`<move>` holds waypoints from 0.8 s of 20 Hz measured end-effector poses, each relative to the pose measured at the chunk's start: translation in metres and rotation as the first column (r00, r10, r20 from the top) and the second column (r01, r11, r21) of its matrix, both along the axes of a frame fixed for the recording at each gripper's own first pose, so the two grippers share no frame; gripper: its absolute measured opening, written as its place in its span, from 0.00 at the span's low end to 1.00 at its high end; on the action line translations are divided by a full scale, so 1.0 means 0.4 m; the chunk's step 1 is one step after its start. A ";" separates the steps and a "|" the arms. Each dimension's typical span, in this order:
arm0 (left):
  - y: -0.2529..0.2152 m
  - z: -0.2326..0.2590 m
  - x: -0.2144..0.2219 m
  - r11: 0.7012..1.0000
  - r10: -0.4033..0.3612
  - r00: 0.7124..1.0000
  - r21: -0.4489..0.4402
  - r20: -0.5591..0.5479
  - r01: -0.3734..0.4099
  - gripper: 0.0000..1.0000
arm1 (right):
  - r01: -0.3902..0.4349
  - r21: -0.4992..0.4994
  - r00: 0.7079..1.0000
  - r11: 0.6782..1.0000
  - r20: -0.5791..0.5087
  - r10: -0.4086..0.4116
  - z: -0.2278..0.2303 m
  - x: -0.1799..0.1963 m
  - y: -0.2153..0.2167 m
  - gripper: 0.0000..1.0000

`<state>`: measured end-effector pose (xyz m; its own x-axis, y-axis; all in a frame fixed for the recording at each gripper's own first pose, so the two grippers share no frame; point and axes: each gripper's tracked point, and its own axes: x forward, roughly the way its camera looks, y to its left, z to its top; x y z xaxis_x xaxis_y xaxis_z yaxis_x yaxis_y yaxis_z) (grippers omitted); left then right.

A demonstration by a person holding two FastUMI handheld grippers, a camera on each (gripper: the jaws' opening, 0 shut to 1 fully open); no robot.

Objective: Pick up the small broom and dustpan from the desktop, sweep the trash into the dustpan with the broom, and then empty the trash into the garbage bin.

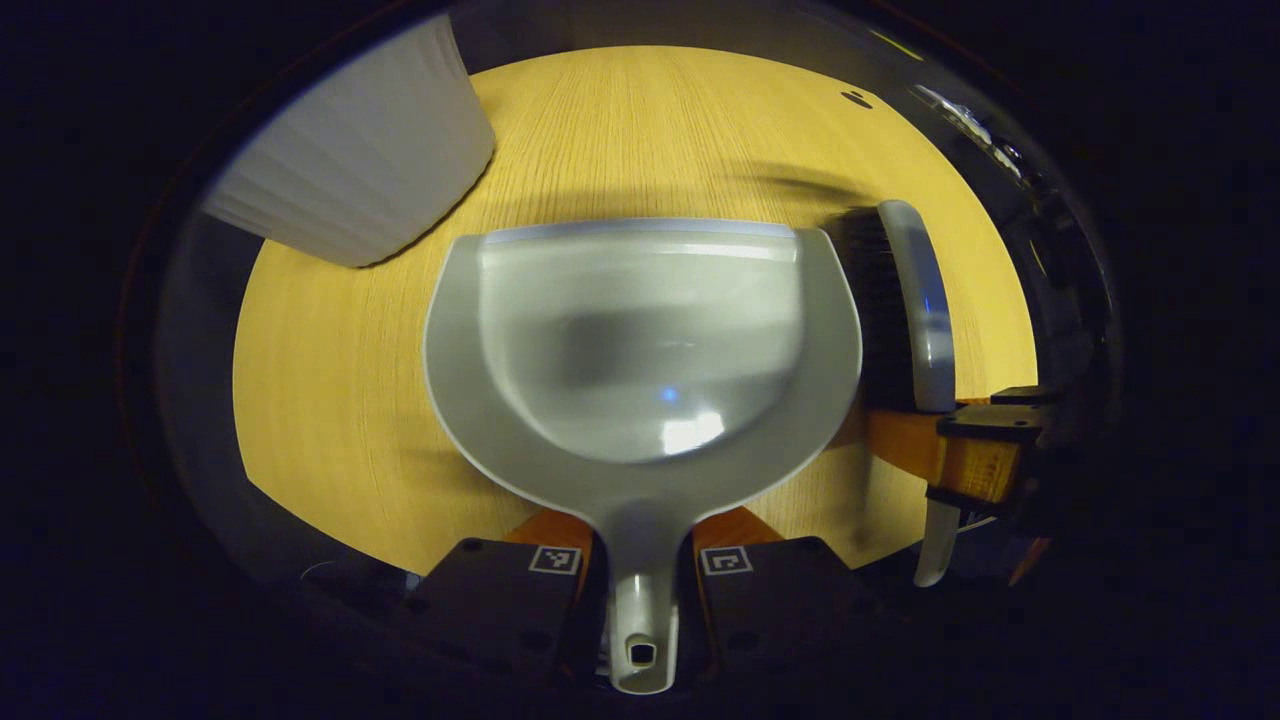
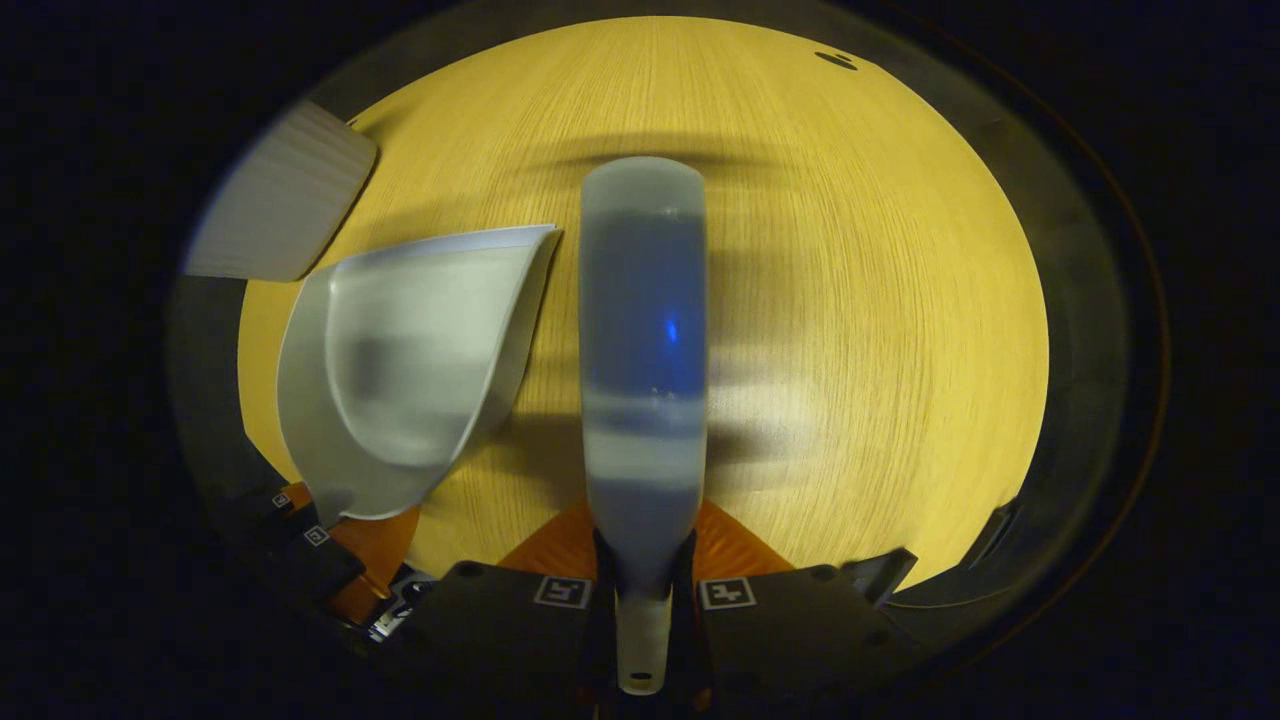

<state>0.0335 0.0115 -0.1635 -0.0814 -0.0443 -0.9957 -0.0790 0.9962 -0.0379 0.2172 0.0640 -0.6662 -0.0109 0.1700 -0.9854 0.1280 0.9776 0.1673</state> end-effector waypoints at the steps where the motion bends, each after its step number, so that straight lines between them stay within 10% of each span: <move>1: -0.004 -0.008 -0.009 1.000 -0.002 1.000 -0.007 -0.020 0.002 0.29 | -0.003 0.000 1.000 1.000 -0.007 0.003 -0.004 -0.004 -0.001 0.25; 4: -0.020 -0.006 -0.005 0.999 -0.032 0.999 -0.024 -0.024 0.031 0.34 | -0.036 -0.001 0.999 0.999 -0.019 0.036 0.010 -0.018 -0.001 0.36; 6: -0.007 0.013 0.001 0.998 -0.064 0.998 0.029 0.014 0.064 0.87 | -0.055 -0.031 0.998 0.998 0.000 0.055 0.002 -0.022 -0.014 0.79; 7: -0.016 0.018 0.006 0.997 -0.075 0.997 0.015 0.028 0.075 0.81 | -0.056 -0.039 0.998 0.998 -0.007 0.056 0.000 -0.030 -0.020 1.00; 16: -0.026 0.067 0.001 0.998 -0.065 0.994 -0.007 0.086 0.065 0.84 | -0.030 -0.019 0.999 0.999 0.040 0.031 0.049 -0.033 -0.008 0.99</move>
<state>0.0338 0.0011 -0.1368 0.0016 -0.0514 -0.9987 -0.0102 0.9986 -0.0514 0.2038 0.0609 -0.6465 0.0236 0.1522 -0.9881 0.0913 0.9839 0.1537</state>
